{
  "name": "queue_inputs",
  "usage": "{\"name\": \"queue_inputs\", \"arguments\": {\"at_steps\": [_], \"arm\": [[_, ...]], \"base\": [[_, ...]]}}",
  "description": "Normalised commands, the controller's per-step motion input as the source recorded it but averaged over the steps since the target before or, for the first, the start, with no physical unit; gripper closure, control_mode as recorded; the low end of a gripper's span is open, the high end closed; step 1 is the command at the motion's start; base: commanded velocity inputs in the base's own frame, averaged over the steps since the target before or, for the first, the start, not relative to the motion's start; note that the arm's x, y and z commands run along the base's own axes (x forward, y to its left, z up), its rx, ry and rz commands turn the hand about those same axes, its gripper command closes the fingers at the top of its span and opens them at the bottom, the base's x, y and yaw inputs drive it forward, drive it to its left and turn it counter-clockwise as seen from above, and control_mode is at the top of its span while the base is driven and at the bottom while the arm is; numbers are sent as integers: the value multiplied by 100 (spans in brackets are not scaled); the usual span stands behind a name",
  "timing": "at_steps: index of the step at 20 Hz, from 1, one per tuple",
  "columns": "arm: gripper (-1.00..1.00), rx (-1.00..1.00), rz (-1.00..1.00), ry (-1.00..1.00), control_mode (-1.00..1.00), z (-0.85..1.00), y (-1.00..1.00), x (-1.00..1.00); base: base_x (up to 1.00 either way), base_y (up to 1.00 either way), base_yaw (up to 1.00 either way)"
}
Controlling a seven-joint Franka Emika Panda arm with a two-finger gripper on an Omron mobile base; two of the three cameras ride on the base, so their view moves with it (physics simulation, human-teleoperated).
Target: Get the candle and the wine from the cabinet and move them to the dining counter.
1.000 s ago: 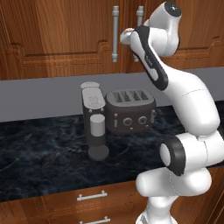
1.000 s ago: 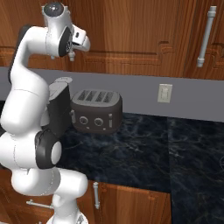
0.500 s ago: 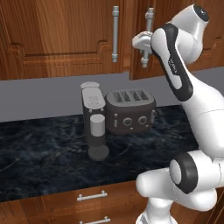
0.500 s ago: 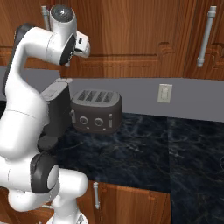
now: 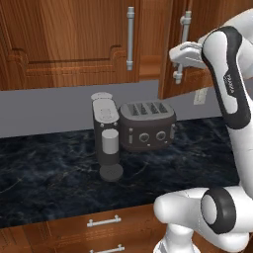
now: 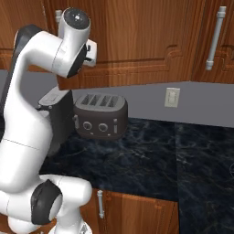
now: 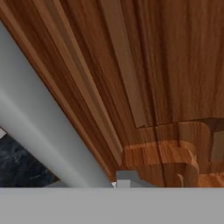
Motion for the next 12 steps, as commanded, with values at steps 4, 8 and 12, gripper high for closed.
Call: {"name": "queue_inputs", "arguments": {"at_steps": [4,8,12], "arm": [[100,0,11,0,-100,5,-54,-70],[100,0,10,0,-100,4,-57,-67],[100,2,9,0,-100,0,-63,-66]], "base": [[0,0,0],[0,0,0],[0,0,0]]}}
